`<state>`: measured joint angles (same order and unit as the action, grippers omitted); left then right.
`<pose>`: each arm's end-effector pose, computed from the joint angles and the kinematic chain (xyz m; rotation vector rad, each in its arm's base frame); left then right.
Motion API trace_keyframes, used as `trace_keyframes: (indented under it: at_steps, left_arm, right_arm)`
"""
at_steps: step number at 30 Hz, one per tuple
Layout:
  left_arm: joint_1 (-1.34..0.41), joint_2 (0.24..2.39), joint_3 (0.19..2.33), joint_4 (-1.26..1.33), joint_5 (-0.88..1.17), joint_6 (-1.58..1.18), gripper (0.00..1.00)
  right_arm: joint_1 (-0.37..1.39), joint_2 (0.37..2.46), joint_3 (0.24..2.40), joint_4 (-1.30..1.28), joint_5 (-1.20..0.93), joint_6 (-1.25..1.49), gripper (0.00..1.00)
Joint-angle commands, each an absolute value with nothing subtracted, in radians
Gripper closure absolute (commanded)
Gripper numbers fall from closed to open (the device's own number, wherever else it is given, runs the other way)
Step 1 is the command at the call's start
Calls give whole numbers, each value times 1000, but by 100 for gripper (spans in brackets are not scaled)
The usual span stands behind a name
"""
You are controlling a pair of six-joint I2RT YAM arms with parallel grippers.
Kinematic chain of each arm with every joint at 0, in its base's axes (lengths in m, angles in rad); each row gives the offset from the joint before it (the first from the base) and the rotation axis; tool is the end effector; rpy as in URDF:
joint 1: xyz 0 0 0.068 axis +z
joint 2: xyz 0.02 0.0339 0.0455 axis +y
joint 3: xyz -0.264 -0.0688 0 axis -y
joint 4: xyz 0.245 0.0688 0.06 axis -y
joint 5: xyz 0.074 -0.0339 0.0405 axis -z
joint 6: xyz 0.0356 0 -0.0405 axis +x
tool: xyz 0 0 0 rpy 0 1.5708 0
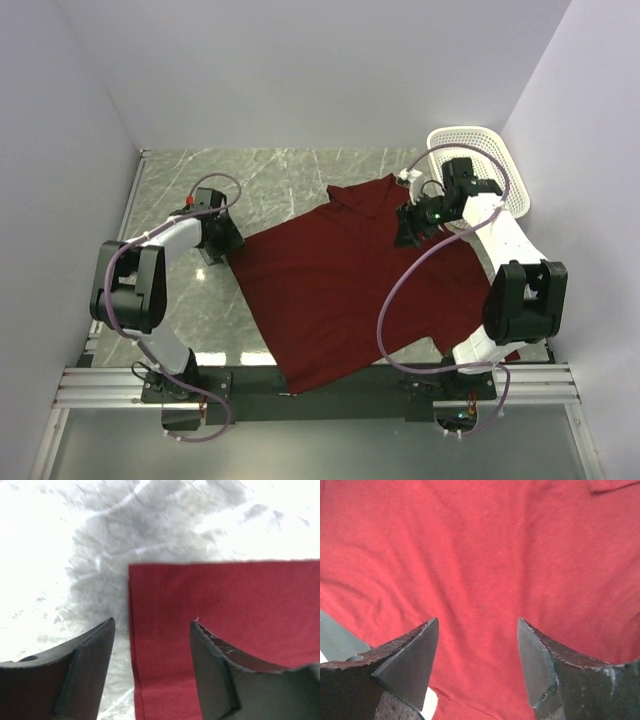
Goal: Fold and stack the t-shirts
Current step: Flatten the tshirt out
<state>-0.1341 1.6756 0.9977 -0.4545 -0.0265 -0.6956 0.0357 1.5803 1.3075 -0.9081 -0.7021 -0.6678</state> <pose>0.3198 -0.0422 0.1699 -0.7619 2.6133 -0.2114 0.3121 0.0342 0.2757 -1.0199 2.2598 0.7090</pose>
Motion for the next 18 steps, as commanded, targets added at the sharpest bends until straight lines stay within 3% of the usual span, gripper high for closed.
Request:
trace_keyframes:
  at_steps: [1, 3, 4, 5, 6, 7, 13, 18]
  left_arm:
    - [-133, 1723, 1046, -489, -95, -687, 34]
    - [-132, 1755, 1063, -492, -101, -681, 47]
    - [-129, 1790, 1078, -498, -112, -675, 79]
    - [-129, 1790, 1078, -499, -112, -672, 79]
    - [-118, 1793, 1080, -502, -113, -669, 86]
    - [-111, 1798, 1080, -503, -117, -664, 99]
    - [30, 1784, 1089, -509, -106, -620, 99]
    - [129, 1828, 1230, -558, -89, -586, 99]
  right_arm:
    - [38, 1516, 1255, -853, -750, -615, 29]
    - [38, 1505, 1227, -838, -758, -606, 29]
    - [38, 1490, 1203, -830, -771, -603, 29]
    - [38, 1489, 1203, -830, -772, -603, 29]
    - [38, 1480, 1201, -828, -773, -603, 29]
    - [38, 1479, 1200, -830, -775, -604, 29]
    - [38, 1456, 1195, -834, -782, -610, 29]
    - [38, 1482, 1207, -836, -779, -618, 29]
